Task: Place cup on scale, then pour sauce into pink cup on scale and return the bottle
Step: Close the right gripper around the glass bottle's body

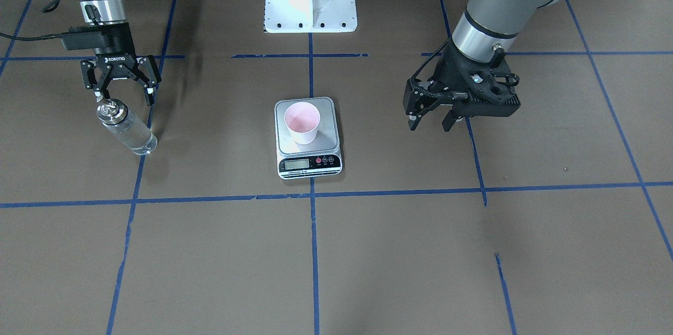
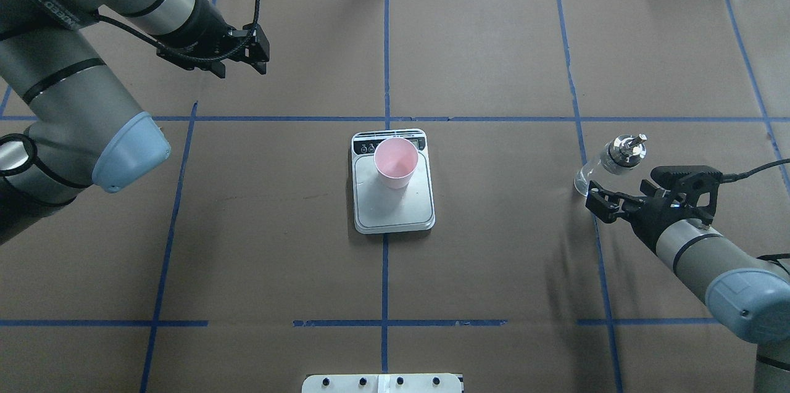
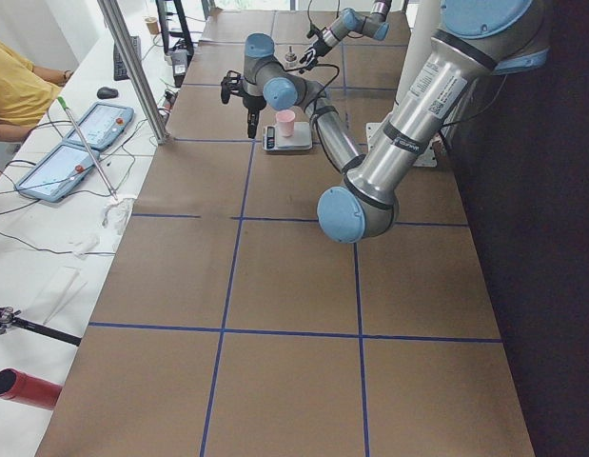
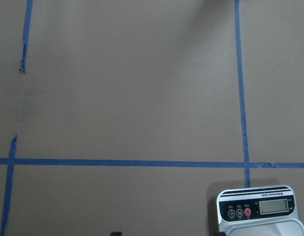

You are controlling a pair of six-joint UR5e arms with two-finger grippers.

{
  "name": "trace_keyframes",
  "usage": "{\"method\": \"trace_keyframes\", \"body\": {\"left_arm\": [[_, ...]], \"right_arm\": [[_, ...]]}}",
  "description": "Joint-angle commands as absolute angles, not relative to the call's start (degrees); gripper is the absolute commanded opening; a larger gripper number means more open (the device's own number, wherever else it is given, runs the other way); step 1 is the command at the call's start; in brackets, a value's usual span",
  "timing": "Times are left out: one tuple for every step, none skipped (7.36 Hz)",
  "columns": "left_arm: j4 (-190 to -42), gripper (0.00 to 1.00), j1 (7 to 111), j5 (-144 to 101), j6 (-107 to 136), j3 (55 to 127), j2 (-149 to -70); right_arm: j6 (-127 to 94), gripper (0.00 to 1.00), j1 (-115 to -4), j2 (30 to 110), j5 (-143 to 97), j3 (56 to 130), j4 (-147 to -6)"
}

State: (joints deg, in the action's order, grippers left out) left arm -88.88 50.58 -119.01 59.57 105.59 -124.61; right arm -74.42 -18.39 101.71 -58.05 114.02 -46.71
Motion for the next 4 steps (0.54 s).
{"method": "trace_keyframes", "body": {"left_arm": [[-88.9, 0.7, 50.8, -119.0, 59.2, 105.6, -124.5], [-88.9, 0.7, 50.7, -119.1, 59.3, 105.6, -124.5], [-88.8, 0.7, 50.8, -119.0, 59.2, 105.5, -124.5], [-88.8, 0.7, 50.8, -119.0, 59.2, 105.6, -124.5]], "right_arm": [[-74.3, 0.99, -18.4, 98.4, -54.2, 110.4, -46.7], [-74.4, 0.99, -18.5, 97.2, -54.1, 110.5, -46.5], [-74.2, 1.0, -18.7, 97.7, -52.7, 110.0, -46.5], [-74.4, 1.0, -18.6, 97.2, -52.4, 110.0, -46.6]]}}
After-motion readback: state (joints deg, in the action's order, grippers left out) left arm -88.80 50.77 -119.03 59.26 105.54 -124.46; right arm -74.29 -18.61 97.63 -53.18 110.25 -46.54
